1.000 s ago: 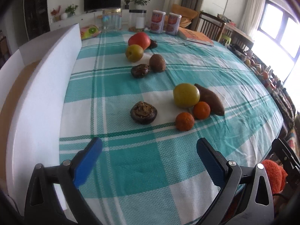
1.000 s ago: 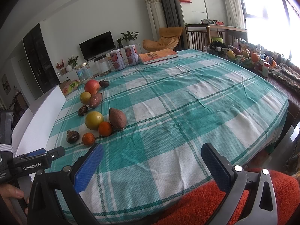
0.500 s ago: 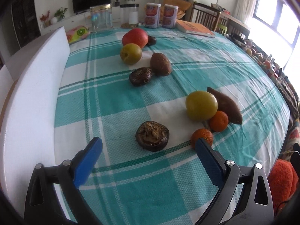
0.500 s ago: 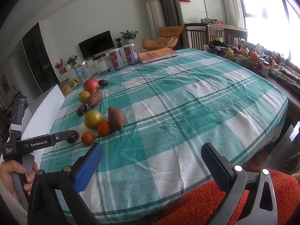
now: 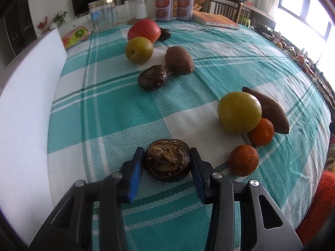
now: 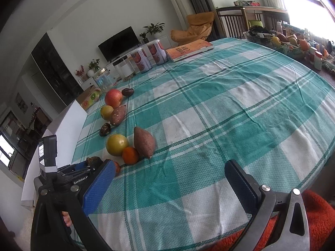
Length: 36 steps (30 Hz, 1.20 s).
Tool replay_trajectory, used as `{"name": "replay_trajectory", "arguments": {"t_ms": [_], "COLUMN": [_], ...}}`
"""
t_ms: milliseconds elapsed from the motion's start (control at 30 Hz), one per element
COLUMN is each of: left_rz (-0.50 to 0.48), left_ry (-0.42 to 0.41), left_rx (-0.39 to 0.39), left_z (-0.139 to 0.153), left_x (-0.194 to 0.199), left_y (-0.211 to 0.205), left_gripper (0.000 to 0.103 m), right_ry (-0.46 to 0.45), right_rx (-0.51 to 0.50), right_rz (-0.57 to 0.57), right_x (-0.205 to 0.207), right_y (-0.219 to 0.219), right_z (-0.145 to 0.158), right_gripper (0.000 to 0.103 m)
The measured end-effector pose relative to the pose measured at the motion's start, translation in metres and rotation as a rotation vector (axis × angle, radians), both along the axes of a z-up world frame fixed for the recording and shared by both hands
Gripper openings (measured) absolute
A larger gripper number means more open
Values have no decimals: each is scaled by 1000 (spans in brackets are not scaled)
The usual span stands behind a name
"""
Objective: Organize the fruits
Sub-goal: 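Grasp the dark brown round fruit with the left tool while the right tool grasps the sweet potato, then carry both fruits over the white box and open both tools to drop them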
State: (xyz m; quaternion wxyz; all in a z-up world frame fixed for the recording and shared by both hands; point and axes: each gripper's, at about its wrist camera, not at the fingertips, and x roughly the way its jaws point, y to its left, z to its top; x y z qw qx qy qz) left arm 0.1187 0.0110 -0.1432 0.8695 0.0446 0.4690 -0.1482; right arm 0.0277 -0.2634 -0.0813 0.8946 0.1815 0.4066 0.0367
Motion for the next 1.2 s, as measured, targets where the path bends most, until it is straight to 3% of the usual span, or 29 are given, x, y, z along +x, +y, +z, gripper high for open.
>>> {"name": "replay_trajectory", "arguments": {"t_ms": [67, 167, 333, 433, 567, 667, 767, 900, 1033, 1200], "left_rz": [7, 22, 26, 28, 24, 18, 6, 7, 88, 322], "left_ry": [10, 18, 9, 14, 18, 17, 13, 15, -46, -122], "left_rx": [-29, -66, -90, -112, -146, -209, -282, -418, -424, -240], "left_z": [2, 8, 15, 17, 23, 36, 57, 97, 133, 130], "left_x": [-1, -6, -16, -20, -26, -34, -47, -64, -70, -65], "left_y": [5, 15, 25, 28, 28, 32, 41, 70, 122, 205], "left_gripper": [44, 44, 44, 44, 44, 44, 44, 44, 44, 44], "right_ry": [117, 259, 337, 408, 408, 367, 335, 262, 192, 149], "right_rx": [33, 85, 29, 56, 151, 307, 533, 771, 765, 686], "right_rz": [94, 196, 264, 274, 247, 184, 93, 55, 185, 436], "right_x": [45, 93, 121, 131, 132, 119, 96, 65, 59, 70], "right_y": [8, 21, 47, 51, 37, 9, -20, -28, 28, 164], "right_z": [-10, -30, -43, -61, -64, -63, -71, -68, -18, 37], "right_gripper": [69, 66, 64, 53, 42, 42, 42, 42, 42, 42]}}
